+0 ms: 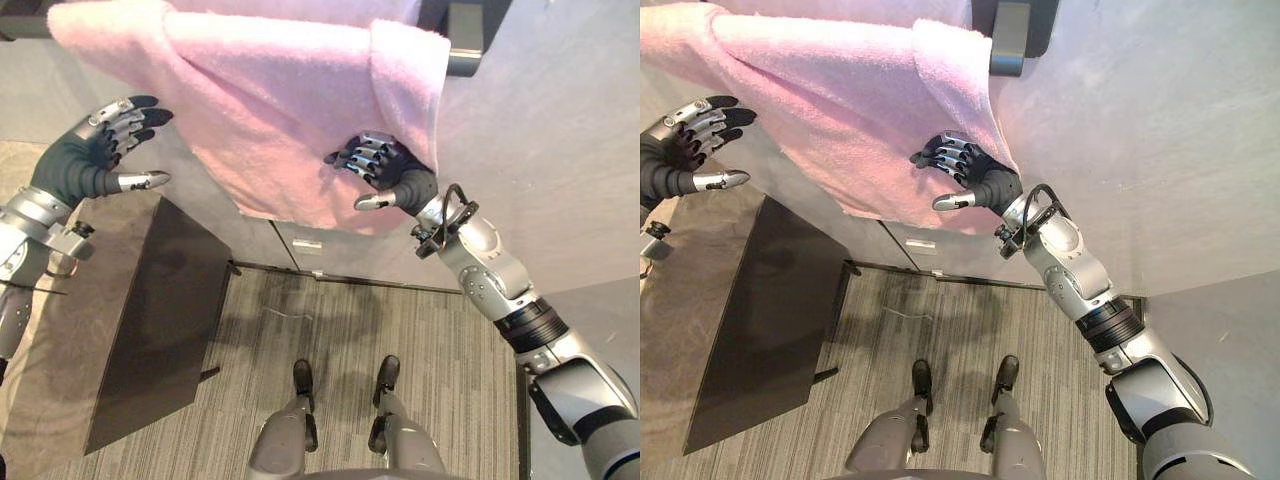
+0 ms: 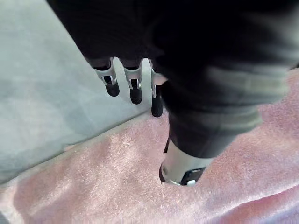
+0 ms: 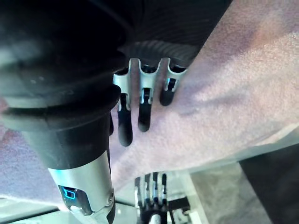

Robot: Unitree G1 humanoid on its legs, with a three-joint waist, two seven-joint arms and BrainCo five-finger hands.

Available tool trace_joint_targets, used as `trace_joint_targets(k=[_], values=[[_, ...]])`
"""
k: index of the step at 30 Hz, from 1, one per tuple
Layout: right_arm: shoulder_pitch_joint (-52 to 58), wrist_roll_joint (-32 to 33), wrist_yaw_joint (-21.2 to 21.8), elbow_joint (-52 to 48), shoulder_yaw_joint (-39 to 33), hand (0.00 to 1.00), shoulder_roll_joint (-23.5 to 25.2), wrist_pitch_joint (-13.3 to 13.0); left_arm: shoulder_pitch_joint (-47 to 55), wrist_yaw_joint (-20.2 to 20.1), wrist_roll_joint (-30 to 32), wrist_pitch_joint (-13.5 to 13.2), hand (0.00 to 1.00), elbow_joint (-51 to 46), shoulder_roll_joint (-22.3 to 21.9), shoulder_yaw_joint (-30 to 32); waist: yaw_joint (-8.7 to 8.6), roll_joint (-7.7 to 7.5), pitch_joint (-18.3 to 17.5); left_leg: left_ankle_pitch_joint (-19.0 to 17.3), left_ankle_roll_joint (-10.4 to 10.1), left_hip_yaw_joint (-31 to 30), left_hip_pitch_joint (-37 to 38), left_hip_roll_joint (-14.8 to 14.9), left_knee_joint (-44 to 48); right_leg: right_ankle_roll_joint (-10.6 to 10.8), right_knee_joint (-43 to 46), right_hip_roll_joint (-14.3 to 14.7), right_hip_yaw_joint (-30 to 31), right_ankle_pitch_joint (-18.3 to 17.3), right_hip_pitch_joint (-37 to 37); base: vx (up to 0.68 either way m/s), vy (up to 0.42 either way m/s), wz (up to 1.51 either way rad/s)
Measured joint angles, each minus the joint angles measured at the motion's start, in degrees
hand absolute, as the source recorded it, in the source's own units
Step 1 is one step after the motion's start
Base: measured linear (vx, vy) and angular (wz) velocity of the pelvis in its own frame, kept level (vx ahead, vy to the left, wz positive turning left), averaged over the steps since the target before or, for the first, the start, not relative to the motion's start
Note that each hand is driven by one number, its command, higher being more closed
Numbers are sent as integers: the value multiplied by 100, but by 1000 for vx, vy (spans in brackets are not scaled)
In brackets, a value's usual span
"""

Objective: Organize washtable

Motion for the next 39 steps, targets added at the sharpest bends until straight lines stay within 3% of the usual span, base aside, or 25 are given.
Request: trace_joint_targets(k=[4,6,10,11,12,14,15,17,18,20,23,25,28,31,32,33,34,35,36,37,38,39], values=[[770,-283,26,-509,-352,0,-25,5,724,-42,175,47,0,-352,-728,111,-17,0,-1,-1,0,10,107,2,-77,5,-1,2,3,-22,61,61,15,-2],[1321,-396,39,-854,-657,0,98,5,1038,-40,235,67,0,-446,-1325,122,-19,-2,-9,0,0,18,147,0,-105,7,-1,11,6,-36,82,64,14,-4],[2526,-609,-24,-1380,-1367,0,1003,-39,1814,112,540,74,0,-467,-2828,164,-153,-16,-111,-2,-3,36,325,7,-209,2,-1,43,0,-92,205,84,12,-4],[3198,-858,-65,-1617,-1582,0,1414,-135,2214,185,815,95,0,-465,-3616,162,-234,-28,-267,-8,-8,45,394,11,-260,11,-2,53,1,-126,242,99,10,-2],[3288,-921,-79,-1627,-1600,0,1474,-163,2268,211,882,95,0,-466,-3739,164,-254,-29,-278,-12,-9,45,411,12,-262,13,-2,53,0,-135,262,114,11,-3],[4028,-1226,-149,-1628,-1656,0,1830,-228,2583,286,1215,111,0,-349,-4548,140,-309,-51,-440,-58,-6,72,518,16,-260,31,-2,55,25,-184,351,64,0,-6],[4475,-1411,-147,-1609,-1649,0,1938,-233,2636,387,1490,116,0,-110,-4956,135,-311,-42,-504,-81,-9,76,592,20,-258,43,-3,54,30,-203,424,56,-7,-8],[4972,-1757,-129,-1460,-1649,0,2019,-233,2672,532,1913,112,0,343,-5330,143,-324,-31,-568,-108,-6,88,696,27,-262,66,-3,49,56,-237,520,27,-6,-5],[5324,-2219,-130,-961,-1672,0,2055,-231,2659,739,2485,114,0,1076,-5592,137,-366,-27,-653,-156,-19,86,790,25,-208,99,-3,44,64,-262,639,0,0,0],[5505,-2725,-180,-156,-1769,0,2150,-157,2651,1026,3102,130,0,1940,-5811,152,-465,-27,-743,-209,-21,80,916,28,-157,121,-3,39,61,-297,790,0,0,0],[5781,-3777,-602,1302,-2063,0,2294,-26,2552,1624,4052,251,0,3656,-6168,232,-507,3,-968,-301,-53,104,1075,34,-148,179,-5,24,83,-400,941,18,-2,-2],[5771,-4924,-1073,2518,-2308,0,2306,7,2149,2139,4240,247,0,4494,-6303,875,-507,51,-1050,-327,-62,95,1173,34,-156,162,-25,20,72,-427,1045,-4,-1,2],[5462,-5517,-1420,3672,-2698,0,2328,96,1919,2496,4366,335,0,5259,-6269,1338,-614,90,-1077,-350,-62,109,1237,37,-176,164,-27,22,97,-432,1135,-41,-2,-8],[5103,-6087,-1658,4401,-3056,0,2309,276,1911,2642,4413,527,0,5602,-6243,1687,-573,137,-1058,-411,-95,95,1228,72,-22,159,-26,14,78,-438,1208,1,-3,8],[4998,-6297,-1715,4409,-3028,0,2310,393,1885,2645,4358,563,0,5608,-6260,1881,-466,152,-1029,-782,-128,16,847,245,813,136,-4,24,-27,-460,1267,6,-1,20],[4993,-6310,-1723,4405,-3023,0,2311,398,1879,2645,4357,564,0,5606,-6267,1892,-454,161,-1020,-825,-137,-4,802,270,936,133,-3,33,-43,-464,1279,-22,-26,26],[4923,-6398,-1739,4405,-3007,0,2281,455,1883,2642,4254,562,0,5574,-6331,1933,-399,201,-1004,-1055,-225,-76,515,478,1664,76,66,130,-110,-502,1277,-56,-46,15],[4775,-6390,-1747,4403,-2997,0,2273,486,1852,2640,4148,554,0,5548,-6345,1968,-311,253,-930,-1054,-230,-77,320,583,2120,8,217,146,-162,-553,1260,-103,-50,17],[4711,-6390,-1757,4396,-3007,0,2291,494,1844,2641,4111,552,0,5490,-6340,1970,-315,197,-887,-991,-310,-87,200,608,2277,-42,298,111,-192,-580,1168,-175,-21,12],[4650,-6389,-1764,4388,-3014,0,2363,498,1806,2647,4049,552,0,5432,-6349,2021,-282,89,-842,-1205,-16,-17,-43,754,3179,-94,460,30,-238,-637,1046,-162,-12,8],[4634,-6388,-1767,4319,-3019,0,2370,499,1810,2652,4037,556,0,5424,-6363,2041,-283,117,-829,-1334,108,33,-132,916,3817,-115,485,40,-242,-652,1053,-130,4,-9],[4619,-6386,-1777,4294,-3050,0,2398,518,1884,2682,4035,573,0,5438,-6431,2134,-292,165,-842,-1414,146,114,-31,1263,4720,-111,498,76,-169,-652,1087,-45,40,-24]])
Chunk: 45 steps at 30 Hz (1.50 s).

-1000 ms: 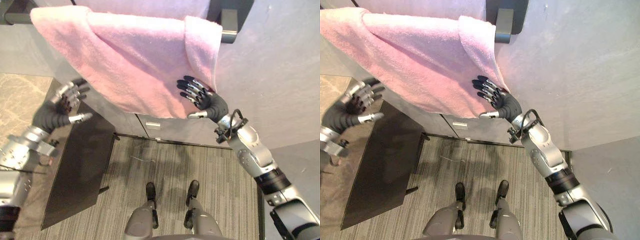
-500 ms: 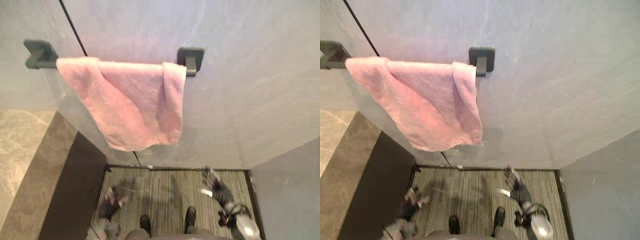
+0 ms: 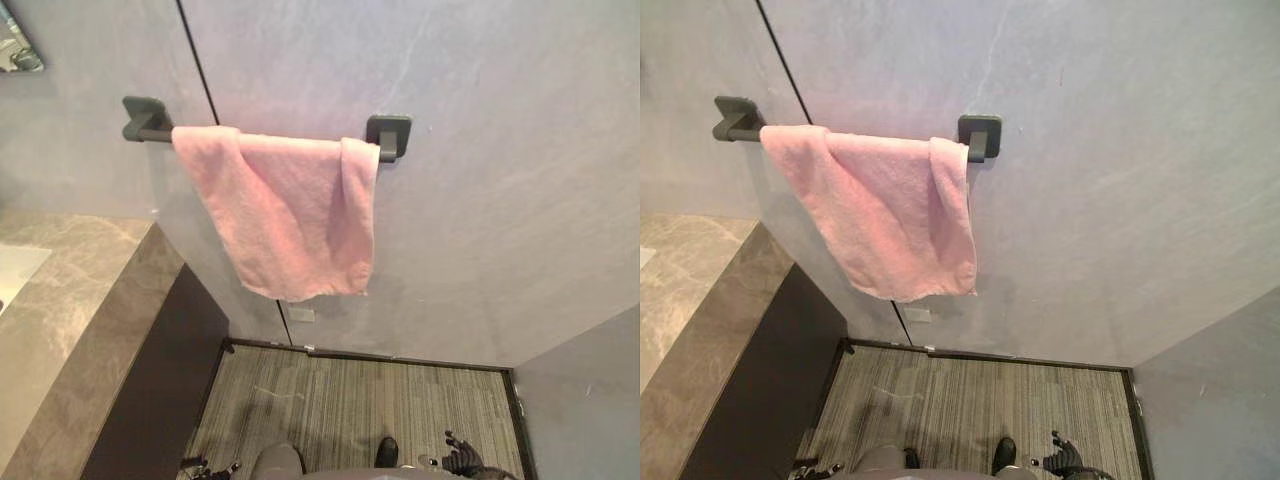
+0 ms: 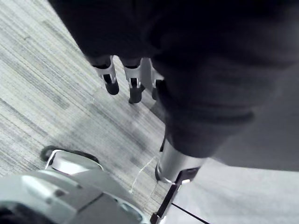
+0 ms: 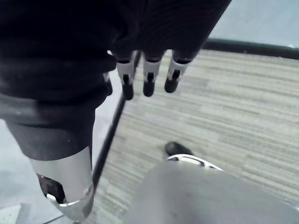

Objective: Organize washtable

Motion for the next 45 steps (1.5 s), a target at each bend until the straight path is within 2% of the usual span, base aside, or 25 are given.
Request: trace_joint_targets(k=[2,3,5,9,10,13,16,17,18,19,20,21,23,24,25,27,28,31,33,34,35,38,41,43,45], values=[[-5,40,-8,12,-164,0,16,2,10,70,1,7,0,47,-61,46,-6,79,-4,159,-152,-36,531,274,-73,87,-1,20,132,103,-18,-16,137,-28],[-23,99,-11,64,-266,0,-7,8,-25,69,1,15,0,69,-85,36,-28,204,-24,117,-540,-142,823,183,-671,174,-50,52,144,203,-46,-4,166,-17],[-61,214,-15,279,-419,0,63,32,-80,94,4,15,0,50,-9,-57,-150,32,-23,-258,-780,-140,1214,-124,-1592,207,-166,-50,103,452,-117,-16,165,3],[-22,359,-26,319,-699,0,184,72,-257,93,14,11,0,40,116,-605,-330,110,57,-577,-848,26,1730,-416,-2787,245,568,-350,-84,333,-489,-99,227,29],[5,394,-53,181,-743,0,283,63,-464,79,32,1,0,-21,147,-968,-367,4,238,-609,-785,-13,1817,-577,-2790,287,1398,-668,-79,115,-719,-150,100,45],[112,416,-86,-15,-750,0,207,74,-522,45,230,-26,0,-134,18,-1256,-469,230,310,-771,-406,16,1748,-584,-2545,456,2417,-836,176,453,-1156,-274,145,28],[114,564,-91,-123,-765,0,241,61,-382,31,462,-9,0,-267,44,-1276,-492,83,344,-811,-298,219,1662,-601,-2264,28,7261,-1024,248,-561,-2147,-147,-70,-6],[121,558,-90,-116,-766,0,259,57,-361,24,466,-14,0,-283,43,-1264,-483,45,337,-799,-279,224,1610,-641,-2202,-56,7459,-1017,241,-459,-2061,-118,-148,1],[123,547,-90,-42,-776,0,323,70,-321,-38,471,-27,0,-363,80,-1109,-471,-210,295,-786,-261,224,1436,-838,-2028,-11,6787,-986,261,335,-1692,-77,-102,5],[89,548,-79,19,-840,0,333,75,-347,-66,471,-8,0,-354,59,-1016,-472,-98,308,-786,-256,148,1363,-832,-1982,218,6595,-872,272,-43,-1551,-92,-73,11],[-18,536,-94,160,-1033,0,207,120,-339,-120,462,10,0,-188,-149,-897,-462,250,230,-724,-121,-138,1172,-935,-2472,742,5873,-423,350,-733,-1119,-238,26,9],[-83,493,-95,333,-1134,0,239,121,-317,-182,452,-90,0,-280,-131,-782,-399,95,184,-65,127,-363,1198,-1321,-2963,936,6037,-432,745,-1087,-979,-188,4,23],[-171,482,-74,601,-1090,0,275,145,-373,-195,449,-59,0,-272,-43,-600,-328,-197,170,29,104,-289,920,-1439,-2693,797,4980,-321,1037,-1969,-336,-94,-89,8],[-335,444,-79,692,-1040,0,149,195,-395,-235,428,-71,0,-405,-73,-601,-163,54,234,-10,232,-258,32,-1211,-1381,567,3821,52,1289,-2174,202,-71,-99,-31],[-386,444,-98,722,-965,0,129,200,-368,-238,412,-78,0,-470,-103,-604,-76,14,148,-77,194,-267,-191,-1301,-1396,437,3518,48,1467,-2257,249,-127,-44,-77],[-798,458,-127,777,-704,0,-162,125,-310,-228,351,-116,0,-473,-83,-687,88,194,45,888,486,-397,-770,-1492,-2453,280,2925,195,1530,-2660,132,-97,16,-62],[-997,503,-203,836,-596,0,-151,98,-372,-219,305,-62,0,-402,84,-744,73,139,89,979,426,-477,-909,-1544,-2485,93,2636,139,1476,-2977,149,-114,-24,19],[-1053,495,-216,970,-614,0,-108,109,-219,-176,251,-17,0,-186,224,-966,-24,258,324,1475,184,-803,-1039,-1586,-2552,-55,2427,315,889,-2874,397,-158,-49,98],[-994,486,-220,1017,-649,0,-62,105,-115,-133,254,43,0,-56,386,-1065,-12,95,439,1912,-146,-558,-1067,-1604,-2834,-173,2219,162,309,-2637,412,-263,-5,141],[-1000,458,-220,1018,-686,0,-41,101,-72,-124,254,78,0,-32,374,-1047,-2,136,473,1641,24,-329,-1133,-1467,-2408,-189,2208,161,113,-2601,456,-361,20,144],[-891,439,-220,1019,-798,0,-69,91,89,-85,254,161,0,101,326,-893,-14,89,540,883,286,-26,-1246,-1061,-966,-215,2258,123,-298,-2579,520,-235,22,97],[-611,440,-215,1123,-905,0,-42,104,339,-85,253,197,0,234,317,-721,-28,-77,505,360,342,-17,-972,-347,354,-143,2240,-150,-889,-2521,650,-159,88,115],[-505,443,-211,1328,-1158,0,-48,124,399,-79,254,239,0,250,282,-308,-196,-85,469,399,294,29,-377,758,21,74,2158,-465,-1464,-2307,689,-27,208,120],[-470,442,-206,1343,-1375,0,-73,130,406,-69,278,248,0,246,262,-214,-317,50,369,1219,487,268,202,1231,-1336,249,2266,-640,-1820,-2209,703,66,383,128],[-390,444,-206,1388,-1532,0,-78,151,389,-78,372,298,0,191,366,-436,-403,-53,265,1085,-243,58,484,690,-2306,349,2694,-1151,-2116,-1887,676,101,488,138]])
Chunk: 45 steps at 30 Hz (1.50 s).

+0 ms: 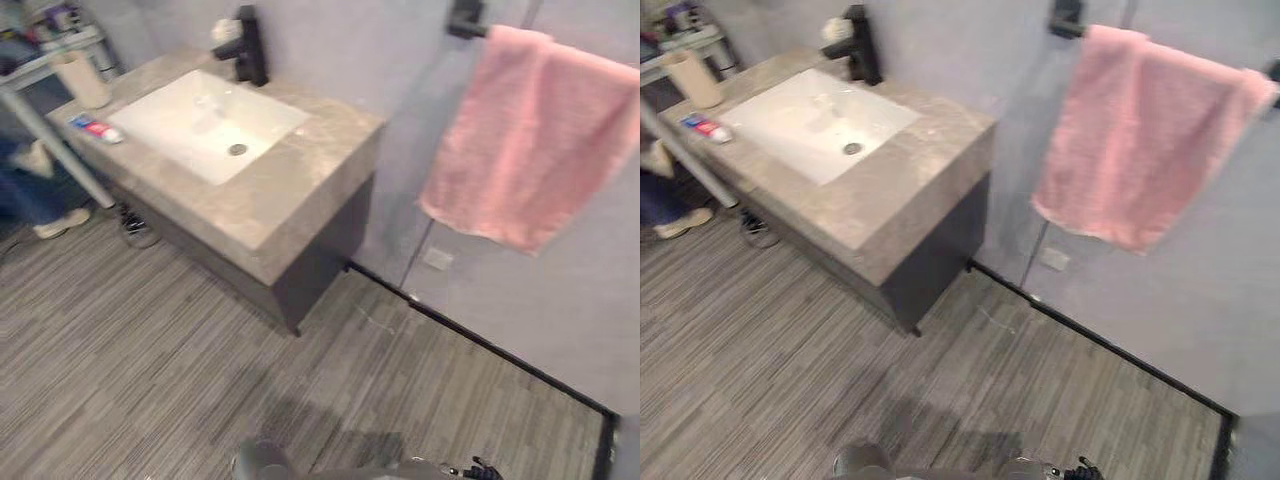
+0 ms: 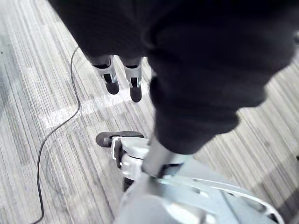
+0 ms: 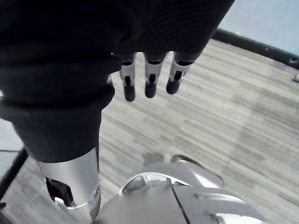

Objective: Organize washtable

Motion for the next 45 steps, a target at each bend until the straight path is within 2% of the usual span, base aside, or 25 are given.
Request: trace_joint_targets(k=[1,2,3,4,6,7,8,9,11,14,16,19,20,22,24,26,27,30,32,33,35,38,43,44,45], values=[[7,1,-3,4,-9,0,8,0,3,-4,35,1,0,-15,43,-84,-20,24,7,-22,-125,-79,18,-78,-114,-34,218,-119,-44,116,-46,37,418,133],[-7,3,4,-24,-50,0,6,-3,-15,-2,93,-3,0,-27,108,-234,-85,79,-37,-123,-400,-169,23,-199,-299,318,124,-160,-55,18,-136,-21,364,103],[-29,5,16,-55,20,0,77,-4,-21,-2,136,-3,0,-17,247,-425,-73,-121,-119,-263,-617,-220,-58,-419,-292,275,-909,-142,-69,565,-77,-32,299,107],[-23,5,15,-72,25,0,78,-29,-109,35,153,4,0,22,297,-492,-108,-125,-114,-447,-663,-346,-160,-506,-158,474,-838,-298,-173,566,30,-9,228,96],[-19,41,2,-82,-1,0,5,18,-287,90,352,-25,0,-27,253,-749,-73,-36,-125,-1047,-489,-637,-386,-829,314,487,-324,-736,-418,593,132,41,348,105],[-9,70,3,-91,-4,0,-49,36,-283,97,460,-75,0,-55,265,-931,-95,-46,-109,-1182,-299,-744,-465,-1104,496,197,78,-1078,-388,585,126,21,408,126],[24,163,-4,-119,-91,0,-49,34,-279,95,608,-86,0,-74,288,-1173,-166,-22,-50,-1366,-89,-969,-473,-1429,670,-618,629,-1353,4,762,57,20,411,126],[51,191,5,-182,-94,0,-59,28,-267,95,730,-88,0,-96,277,-1300,-214,50,-11,-1475,58,-1155,-399,-1617,711,-1024,992,-1393,532,1073,-57,47,404,136],[66,194,43,-209,-49,0,102,-9,-293,108,955,-118,0,-157,361,-1412,-252,132,63,-1572,247,-1614,-171,-1836,715,-230,2150,-654,1950,303,-502,100,306,120],[80,245,101,-423,187,0,477,-50,-344,72,1060,-120,0,-190,469,-1348,-218,-218,153,-1592,320,-1958,81,-2121,535,-313,2807,718,2539,-609,-1411,114,78,81],[152,249,107,-752,312,0,547,-57,-408,50,1164,-110,0,-193,464,-1346,-225,-209,191,-1653,353,-2195,135,-2163,541,-306,2512,1291,2747,-702,-1926,133,-53,88],[321,244,104,-954,425,0,599,-38,-478,4,1277,-111,0,-346,500,-1351,-262,-299,199,-1887,212,-2753,254,-2335,709,-109,1131,1301,2997,-673,-1975,209,-147,119],[432,249,93,-948,339,0,661,-16,-555,3,1347,-99,0,-396,474,-1361,-214,-392,184,-2066,95,-2929,281,-2365,955,-250,1115,1140,2635,-295,-1850,441,-315,127],[413,248,88,-998,277,0,633,17,-515,-10,1488,-86,0,-403,372,-1379,-249,-203,60,-2142,52,-3049,397,-2108,1033,-423,920,1269,2240,-393,-1563,361,-245,87],[442,237,100,-1126,301,0,453,37,-502,-15,1564,-85,0,-460,113,-1223,-272,196,-8,-1771,-382,-2676,-75,-1725,2725,-568,406,1741,1985,-427,-1063,300,-161,46],[425,231,82,-1161,308,0,437,64,-412,-11,1610,-67,0,-624,7,-1050,-154,237,-11,-953,-685,-2307,-552,-1249,3806,-764,194,2018,2045,-433,-698,358,-130,-26],[439,249,-12,-1077,314,0,443,170,-344,27,1610,-67,0,-694,56,-1025,-67,198,-36,-1021,-485,-1837,-758,-863,4322,-851,72,2095,2076,-413,-489,420,-98,-55],[436,238,-36,-805,304,0,523,277,-358,121,1622,-40,0,-653,183,-932,-78,-51,-112,-1412,-31,-1093,-826,-624,3551,-830,-403,2032,2295,-294,-72,350,-21,-34],[394,236,-45,-674,261,0,516,282,-412,107,1618,-38,0,-559,176,-917,-65,-101,-101,-1565,-31,-1037,-819,-989,2212,-684,-622,1856,2462,-198,19,357,106,-35],[377,234,-142,-564,152,0,476,289,-410,48,1608,-67,0,-543,162,-968,-71,-16,-97,-1166,-55,-1123,-702,-1373,624,-576,-644,1748,2536,-138,71,198,142,-22],[388,225,-218,-348,128,0,253,310,-394,-19,1586,-101,0,-305,181,-1092,-41,114,-109,-24,126,-1284,-433,-1535,-292,-435,-747,1810,2698,-87,237,227,206,-26],[446,181,-213,-216,127,0,288,310,-407,-19,1593,-128,0,-147,371,-1149,-93,-110,-230,77,253,-1170,-170,-1797,-780,-270,-1122,1498,2891,22,415,184,166,-9],[395,112,-15,-251,126,0,411,74,-414,-27,1662,-132,0,-12,450,-1382,-90,-101,-220,187,420,-973,156,-2087,-1408,-120,-1117,1212,3050,104,350,-24,119,-12],[362,107,9,-260,163,0,419,53,-413,-28,1662,-133,0,-14,465,-1415,-62,-195,-182,156,434,-929,169,-2202,-1550,-33,-932,1088,2990,-2,232,-139,123,-15],[323,103,21,-256,168,0,520,35,-469,-88,1663,-147,0,-56,635,-1436,-93,-572,-182,-96,691,-653,122,-2536,-859,-22,-710,604,2798,-317,82,-116,87,4]])
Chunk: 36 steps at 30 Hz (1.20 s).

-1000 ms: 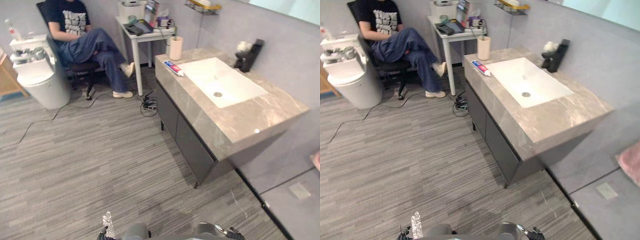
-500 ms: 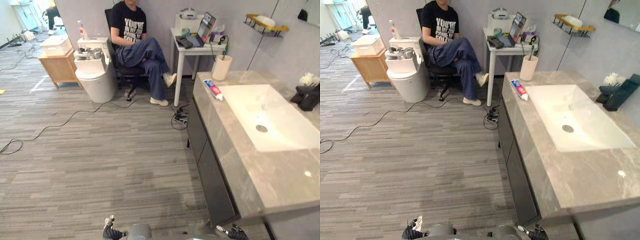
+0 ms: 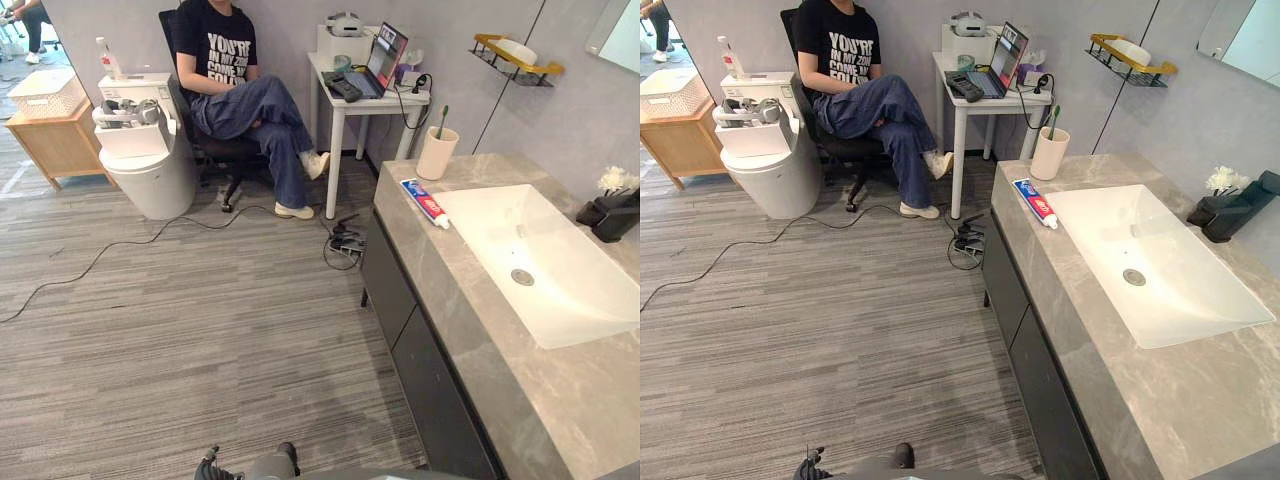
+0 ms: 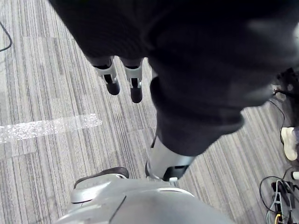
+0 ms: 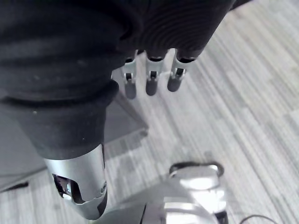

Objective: Organize washtable

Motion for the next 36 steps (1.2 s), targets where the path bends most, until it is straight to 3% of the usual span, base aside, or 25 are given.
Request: trace_joint_targets(k=[1,2,3,4,6,8,12,13,14,15,16,17,18,19,21,24,26,27,28,30,31,33,34,35,36], values=[[22,17,-9,-40,-5,0,11,-17,-63,-20,5,30,0,-14,31,-98,-57,36,57,-368,345,143,-291,90,1282,-78,345,-82,-138,-172,-97,-123,98,-2],[135,21,-4,-314,-32,0,-22,-57,84,-15,7,4,0,-138,-17,-173,-11,212,83,-1202,19,288,-175,318,2490,122,893,-67,-211,-337,-297,-54,67,5],[234,40,-12,-438,-49,0,-79,-82,64,-18,10,-3,0,-108,-150,-195,-68,494,145,-2008,-170,162,140,533,2283,232,1299,61,-261,-458,-408,-134,197,-44],[104,77,-7,-438,-14,0,-27,-30,-27,-28,13,63,0,-103,-172,-154,42,516,333,-2454,-4,164,197,570,2240,69,2456,81,-41,-601,-1121,-126,203,-14],[169,72,50,-407,14,0,84,-13,-80,-26,101,72,0,-121,-64,-426,15,545,299,-2431,-43,-33,313,578,1830,77,2050,257,-119,-544,-1573,-62,120,8],[290,88,94,-425,-12,0,123,14,-142,-25,196,82,0,-122,11,-626,1,536,287,-2367,-161,-188,500,567,1357,42,1094,319,9,-141,-1785,126,-3,45],[439,138,102,-447,-169,0,180,68,-113,-31,227,86,0,-135,24,-610,-94,463,147,-2319,-260,-123,937,505,1078,-64,977,280,40,154,-1822,278,-82,28],[496,137,106,-458,-204,0,178,81,-67,-41,224,86,0,-172,-9,-603,-175,511,40,-2323,-365,-10,1047,578,1048,-60,1079,392,34,154,-1792,534,-185,-5],[535,150,142,-475,-233,0,53,162,208,-50,225,76,0,-417,-220,-533,-297,645,-189,-2349,-710,178,1095,909,1577,-416,888,859,0,360,-1600,500,-160,2],[524,156,150,-469,-234,0,38,165,222,-65,226,48,0,-604,-274,-414,-420,809,-200,-2244,-629,132,690,1079,2476,-495,873,1034,46,559,-1539,592,-184,-25],[525,175,189,-456,-276,0,-100,188,226,-45,225,27,0,-786,-459,-296,-406,970,-172,-1755,-360,267,125,1553,3936,-579,924,1322,81,430,-1421,392,-111,-44],[503,177,202,-459,-267,0,-172,186,237,-44,226,28,0,-809,-529,-290,-311,1062,-165,-1335,-278,376,-44,1784,4406,-637,883,1474,216,386,-1320,553,-100,-121],[469,178,203,-462,-258,0,-190,186,245,-46,224,36,0,-838,-587,-224,-150,1102,-161,-332,-280,447,-156,2029,4938,-710,731,1611,555,349,-1016,519,-29,-133],[405,175,179,-450,-256,0,-194,191,265,-32,223,28,0,-858,-583,-205,-124,1080,-158,-161,-332,408,-285,2010,5277,-765,536,1643,763,334,-804,731,2,-130],[211,173,167,-321,-264,0,-205,245,133,-14,215,19,0,-894,-495,-171,-118,981,-60,-940,-336,415,-800,1748,5446,-776,77,1581,1198,327,-328,650,65,-86],[35,169,170,-260,-217,0,-158,260,124,84,214,14,0,-1096,-484,-106,-10,829,44,-1316,-282,373,-1248,1573,4828,-779,-327,1461,1604,323,118,436,202,-83],[-116,132,138,-296,-106,0,-149,247,75,113,204,22,0,-1236,-455,-92,63,737,82,-1376,-357,-265,-1517,1378,3545,-640,-427,1298,2024,189,269,380,311,-111],[-236,117,85,-343,0,0,-132,226,60,125,170,32,0,-1227,-457,-93,95,697,110,-1326,-441,-946,-1565,1274,2802,-496,-323,1181,2370,39,231,306,362,-178],[-390,65,72,-486,67,0,-118,139,73,171,141,32,0,-1179,-470,-77,152,698,111,-1189,-657,-2077,-1392,1274,1977,-269,-12,1114,2919,-184,-9,355,455,-203],[-509,56,63,-493,93,0,-121,33,76,244,85,26,0,-1046,-517,-37,211,768,97,-1162,-712,-2942,-1058,1378,1569,-66,284,1156,3377,-374,-225,200,372,-190],[-608,27,61,-459,127,0,-105,-25,52,264,11,33,0,-879,-594,68,191,845,87,-1514,-1684,-3171,-739,1488,1391,86,407,1165,3708,-520,-294,206,517,-223],[-561,71,61,-473,131,0,239,-18,-70,481,-44,96,0,-570,-360,185,89,536,43,-2057,-1488,-2165,-637,1364,2167,217,544,812,3946,-277,-507,183,601,-229],[-544,71,70,-483,137,0,270,-40,-97,483,-59,95,0,-534,-333,236,84,491,19,-2143,-1393,-1920,-576,1358,2271,201,553,728,3910,-151,-593,108,570,-203],[-565,78,96,-449,116,0,324,-29,-185,488,-114,108,0,-401,-272,253,122,423,16,-2243,-1227,-1354,-367,1360,2297,105,646,543,3647,136,-794,37,517,-200],[-589,84,107,-448,136,0,341,-14,-266,495,-192,111,0,-339,-264,236,146,416,11,-2259,-1083,-806,-167,1405,2240,-141,1049,325,2872,299,-1126,16,473,-194]])
